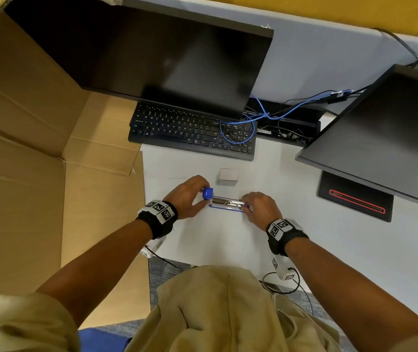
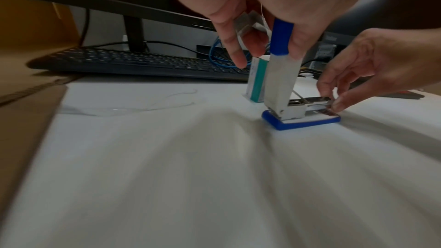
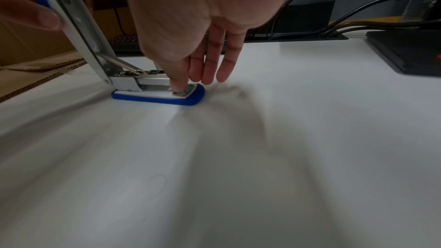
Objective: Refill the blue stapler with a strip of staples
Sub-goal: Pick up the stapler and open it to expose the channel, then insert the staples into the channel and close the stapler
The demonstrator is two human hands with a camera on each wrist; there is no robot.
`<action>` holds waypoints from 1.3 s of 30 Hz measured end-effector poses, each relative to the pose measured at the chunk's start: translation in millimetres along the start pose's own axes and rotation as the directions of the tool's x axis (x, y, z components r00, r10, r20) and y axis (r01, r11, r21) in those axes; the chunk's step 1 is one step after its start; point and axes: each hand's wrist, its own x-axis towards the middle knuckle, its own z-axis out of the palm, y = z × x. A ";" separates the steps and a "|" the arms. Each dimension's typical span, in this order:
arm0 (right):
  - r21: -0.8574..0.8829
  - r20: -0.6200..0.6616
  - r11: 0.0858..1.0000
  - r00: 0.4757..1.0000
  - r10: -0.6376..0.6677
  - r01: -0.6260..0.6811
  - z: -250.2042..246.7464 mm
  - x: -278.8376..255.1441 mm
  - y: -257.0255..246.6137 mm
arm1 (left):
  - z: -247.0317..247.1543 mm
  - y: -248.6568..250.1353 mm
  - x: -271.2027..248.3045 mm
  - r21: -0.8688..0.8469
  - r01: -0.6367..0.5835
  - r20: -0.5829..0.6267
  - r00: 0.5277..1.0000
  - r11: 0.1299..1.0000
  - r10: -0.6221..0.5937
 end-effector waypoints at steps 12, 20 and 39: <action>-0.093 -0.017 0.996 1.000 0.005 -0.006 -2.3 -1.9 -2.7 | -11.3 -41.4 -18.1 0.108 0.125 0.021 0.992 0.986 -0.128; -0.132 -0.019 0.991 1.000 0.009 -0.012 -2.8 0.7 -3.8 | 3.1 -57.0 -18.4 0.251 0.192 0.122 0.966 0.949 -0.227; -0.102 -0.028 0.995 0.999 -0.019 0.016 5.2 -1.1 4.2 | -6.6 -22.1 3.1 -0.040 0.167 -0.015 0.986 0.985 -0.167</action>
